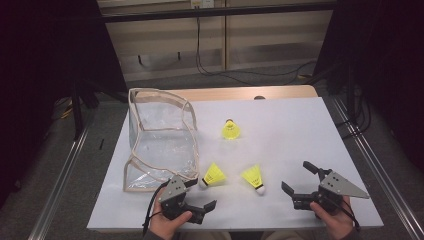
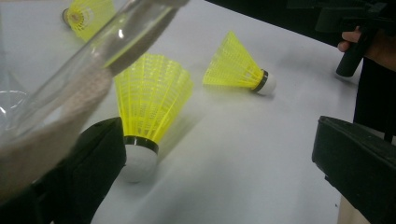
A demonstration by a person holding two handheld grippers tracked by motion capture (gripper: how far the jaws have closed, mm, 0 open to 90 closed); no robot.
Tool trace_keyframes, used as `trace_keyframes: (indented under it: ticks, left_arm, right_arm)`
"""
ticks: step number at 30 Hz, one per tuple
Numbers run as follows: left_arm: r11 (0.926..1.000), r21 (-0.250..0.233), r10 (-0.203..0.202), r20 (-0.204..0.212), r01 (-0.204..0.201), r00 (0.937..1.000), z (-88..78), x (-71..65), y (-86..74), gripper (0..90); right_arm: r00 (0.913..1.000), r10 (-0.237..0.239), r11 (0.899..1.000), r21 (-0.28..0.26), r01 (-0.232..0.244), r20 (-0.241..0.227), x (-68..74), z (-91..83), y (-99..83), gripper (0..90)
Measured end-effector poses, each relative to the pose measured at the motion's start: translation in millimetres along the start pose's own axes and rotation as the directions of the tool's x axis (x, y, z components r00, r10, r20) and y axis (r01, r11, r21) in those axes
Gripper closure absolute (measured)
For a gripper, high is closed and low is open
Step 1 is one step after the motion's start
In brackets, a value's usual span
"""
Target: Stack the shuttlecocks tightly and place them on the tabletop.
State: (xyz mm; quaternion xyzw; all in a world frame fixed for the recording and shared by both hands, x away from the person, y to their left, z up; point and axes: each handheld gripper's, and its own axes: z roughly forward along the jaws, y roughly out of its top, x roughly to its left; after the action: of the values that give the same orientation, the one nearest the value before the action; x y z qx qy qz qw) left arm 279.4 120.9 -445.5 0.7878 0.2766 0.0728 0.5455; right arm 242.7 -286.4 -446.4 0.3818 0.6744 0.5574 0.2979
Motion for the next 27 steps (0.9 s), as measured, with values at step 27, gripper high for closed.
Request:
trace_keyframes:
  ticks: [27]
  left_arm:
    - [0.9994, 0.031, -0.014, -0.054, 0.016, 0.9984, 25.1, -16.7, 11.4, 3.4]
  right_arm:
    - [0.9999, 0.004, 1.000, -0.002, -0.004, -0.009, 1.0, -0.2, 0.4, 1.4]
